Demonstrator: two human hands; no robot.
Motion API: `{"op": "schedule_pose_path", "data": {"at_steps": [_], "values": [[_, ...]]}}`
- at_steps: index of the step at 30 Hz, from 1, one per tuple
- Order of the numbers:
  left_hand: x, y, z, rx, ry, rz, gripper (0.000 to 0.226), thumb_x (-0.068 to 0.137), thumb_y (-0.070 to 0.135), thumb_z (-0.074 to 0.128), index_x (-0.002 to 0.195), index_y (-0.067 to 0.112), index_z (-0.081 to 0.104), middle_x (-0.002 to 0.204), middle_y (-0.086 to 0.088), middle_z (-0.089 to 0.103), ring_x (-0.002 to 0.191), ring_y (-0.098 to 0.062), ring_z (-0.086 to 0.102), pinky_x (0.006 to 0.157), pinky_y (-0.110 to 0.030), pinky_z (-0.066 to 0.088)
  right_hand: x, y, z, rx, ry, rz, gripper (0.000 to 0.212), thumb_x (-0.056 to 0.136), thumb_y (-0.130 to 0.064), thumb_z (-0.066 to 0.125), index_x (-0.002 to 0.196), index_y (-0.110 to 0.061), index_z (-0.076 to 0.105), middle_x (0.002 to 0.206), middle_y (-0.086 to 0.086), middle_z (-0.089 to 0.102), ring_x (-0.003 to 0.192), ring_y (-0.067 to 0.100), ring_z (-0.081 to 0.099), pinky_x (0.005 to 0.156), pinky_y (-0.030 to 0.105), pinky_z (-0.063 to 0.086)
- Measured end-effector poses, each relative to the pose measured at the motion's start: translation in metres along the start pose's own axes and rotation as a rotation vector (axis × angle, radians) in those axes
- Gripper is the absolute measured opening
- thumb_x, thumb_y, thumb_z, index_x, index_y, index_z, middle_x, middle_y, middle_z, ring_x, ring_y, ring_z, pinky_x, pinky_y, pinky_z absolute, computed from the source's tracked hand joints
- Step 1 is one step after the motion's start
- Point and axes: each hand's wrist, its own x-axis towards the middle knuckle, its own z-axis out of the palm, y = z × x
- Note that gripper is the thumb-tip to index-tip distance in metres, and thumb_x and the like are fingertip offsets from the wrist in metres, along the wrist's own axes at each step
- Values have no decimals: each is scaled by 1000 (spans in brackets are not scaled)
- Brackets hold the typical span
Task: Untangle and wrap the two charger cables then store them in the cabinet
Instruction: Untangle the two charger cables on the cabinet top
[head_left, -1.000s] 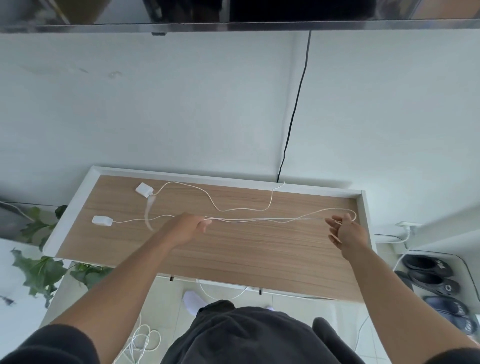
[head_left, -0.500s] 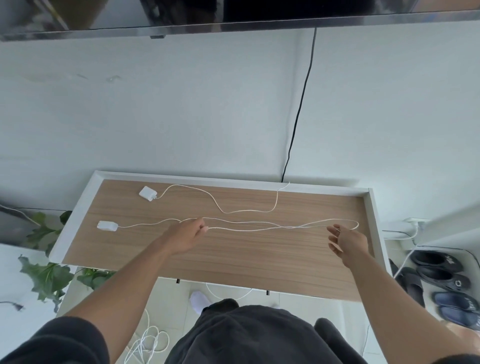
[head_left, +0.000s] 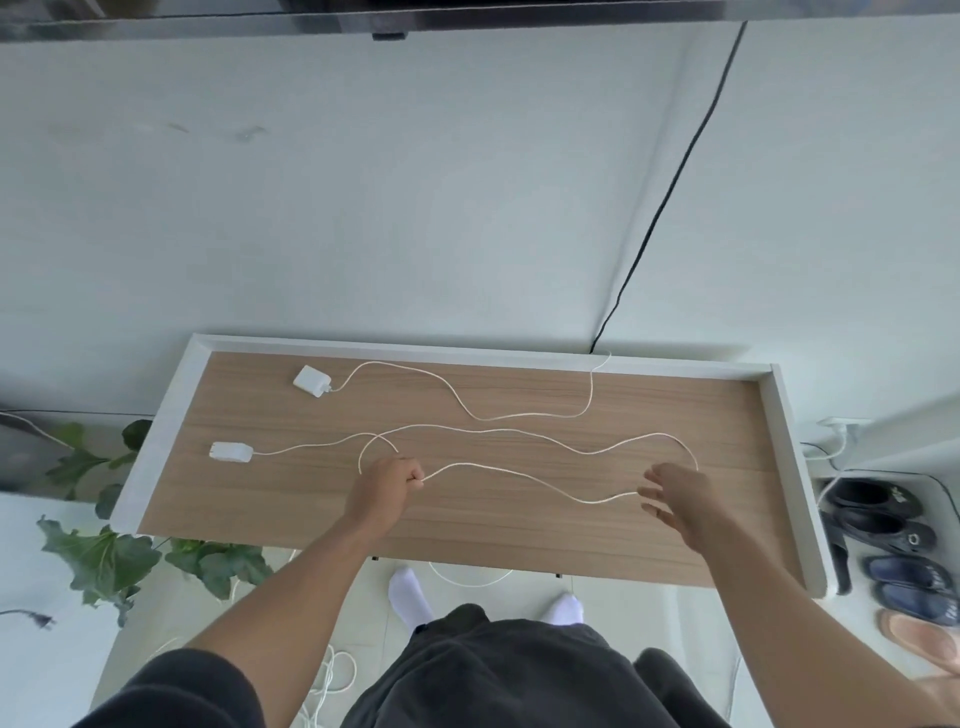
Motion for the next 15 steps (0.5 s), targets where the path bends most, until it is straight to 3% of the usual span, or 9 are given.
{"op": "schedule_pose_path", "data": {"at_steps": [2,4,6,10,15], "values": [[2,-12,0,-19,-47,27,11,102,17,73,112,20,78,114,8,73,103,-16,71,87,-33,52,-9,0,22,-64,1,-47,13,109,-14,56,113,-12,68,121,9,69,89,23,73,76,39,59],[2,-29,-5,-12,-74,73,21,104,23,73,124,21,75,123,8,71,110,-15,71,90,-33,54,-16,-1,49,-136,6,-92,21,108,-14,56,125,-8,67,117,9,71,86,25,72,73,40,59],[3,-50,-14,-5,-64,93,19,104,30,69,122,24,74,122,8,72,110,-18,72,91,-38,57,-25,-3,80,-219,-11,-142,27,107,-13,57,131,-8,66,118,10,74,86,28,74,71,41,60],[8,-106,-43,23,4,30,21,102,20,62,120,21,74,121,0,69,113,-27,67,92,-45,58,-44,-9,152,-370,-83,-236,23,106,-17,62,129,-15,64,118,9,76,85,27,75,77,45,63],[16,-170,-90,26,67,-62,28,102,11,61,127,13,74,125,-8,66,116,-32,68,98,-45,57,-55,-7,244,-579,-166,-353,22,101,-32,65,123,-29,67,110,-7,77,95,22,78,93,54,64]]}}
